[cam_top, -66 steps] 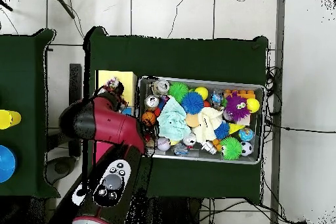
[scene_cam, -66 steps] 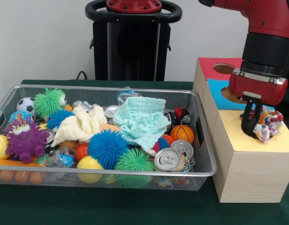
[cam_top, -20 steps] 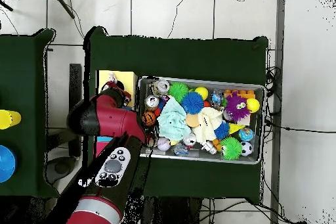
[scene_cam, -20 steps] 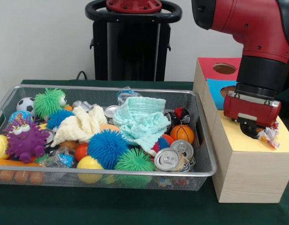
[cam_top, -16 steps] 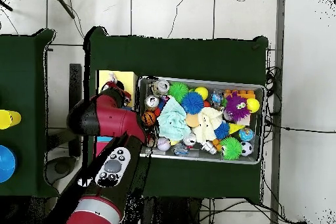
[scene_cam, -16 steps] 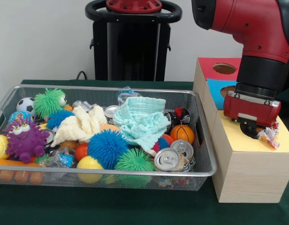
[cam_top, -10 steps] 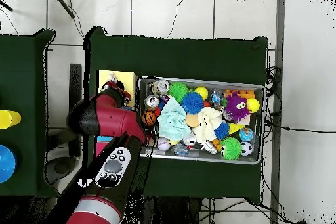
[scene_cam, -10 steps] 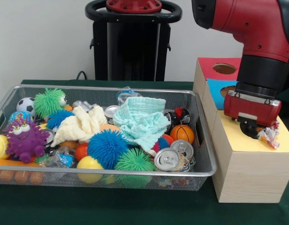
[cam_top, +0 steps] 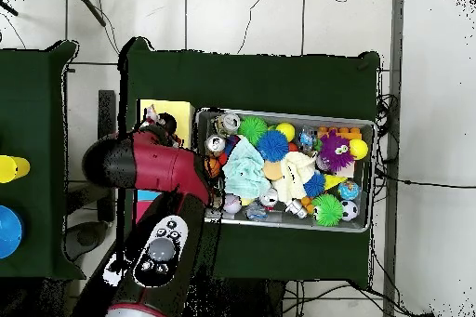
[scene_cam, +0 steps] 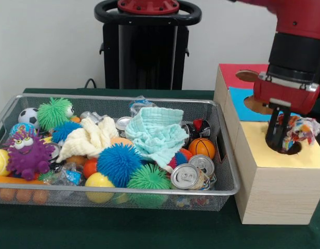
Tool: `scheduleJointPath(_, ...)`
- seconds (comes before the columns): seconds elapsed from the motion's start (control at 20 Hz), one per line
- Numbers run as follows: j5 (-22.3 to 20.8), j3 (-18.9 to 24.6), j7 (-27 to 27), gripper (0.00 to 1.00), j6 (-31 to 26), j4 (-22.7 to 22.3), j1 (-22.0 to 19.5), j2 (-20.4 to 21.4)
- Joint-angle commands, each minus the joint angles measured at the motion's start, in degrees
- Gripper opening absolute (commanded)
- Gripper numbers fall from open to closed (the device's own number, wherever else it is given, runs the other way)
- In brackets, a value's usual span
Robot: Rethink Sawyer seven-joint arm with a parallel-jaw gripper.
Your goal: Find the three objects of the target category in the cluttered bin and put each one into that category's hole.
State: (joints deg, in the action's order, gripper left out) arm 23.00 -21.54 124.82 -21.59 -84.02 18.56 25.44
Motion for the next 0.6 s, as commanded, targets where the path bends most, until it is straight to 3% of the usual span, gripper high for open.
scheduleJointPath(0.05, -4.21, 3.30, 0.53, 0.00, -10.87, -4.79, -4.26, 4.72)
scheduleJointPath(0.6, -7.39, 3.94, 2.04, 0.00, -11.82, -4.05, -4.88, 5.17)
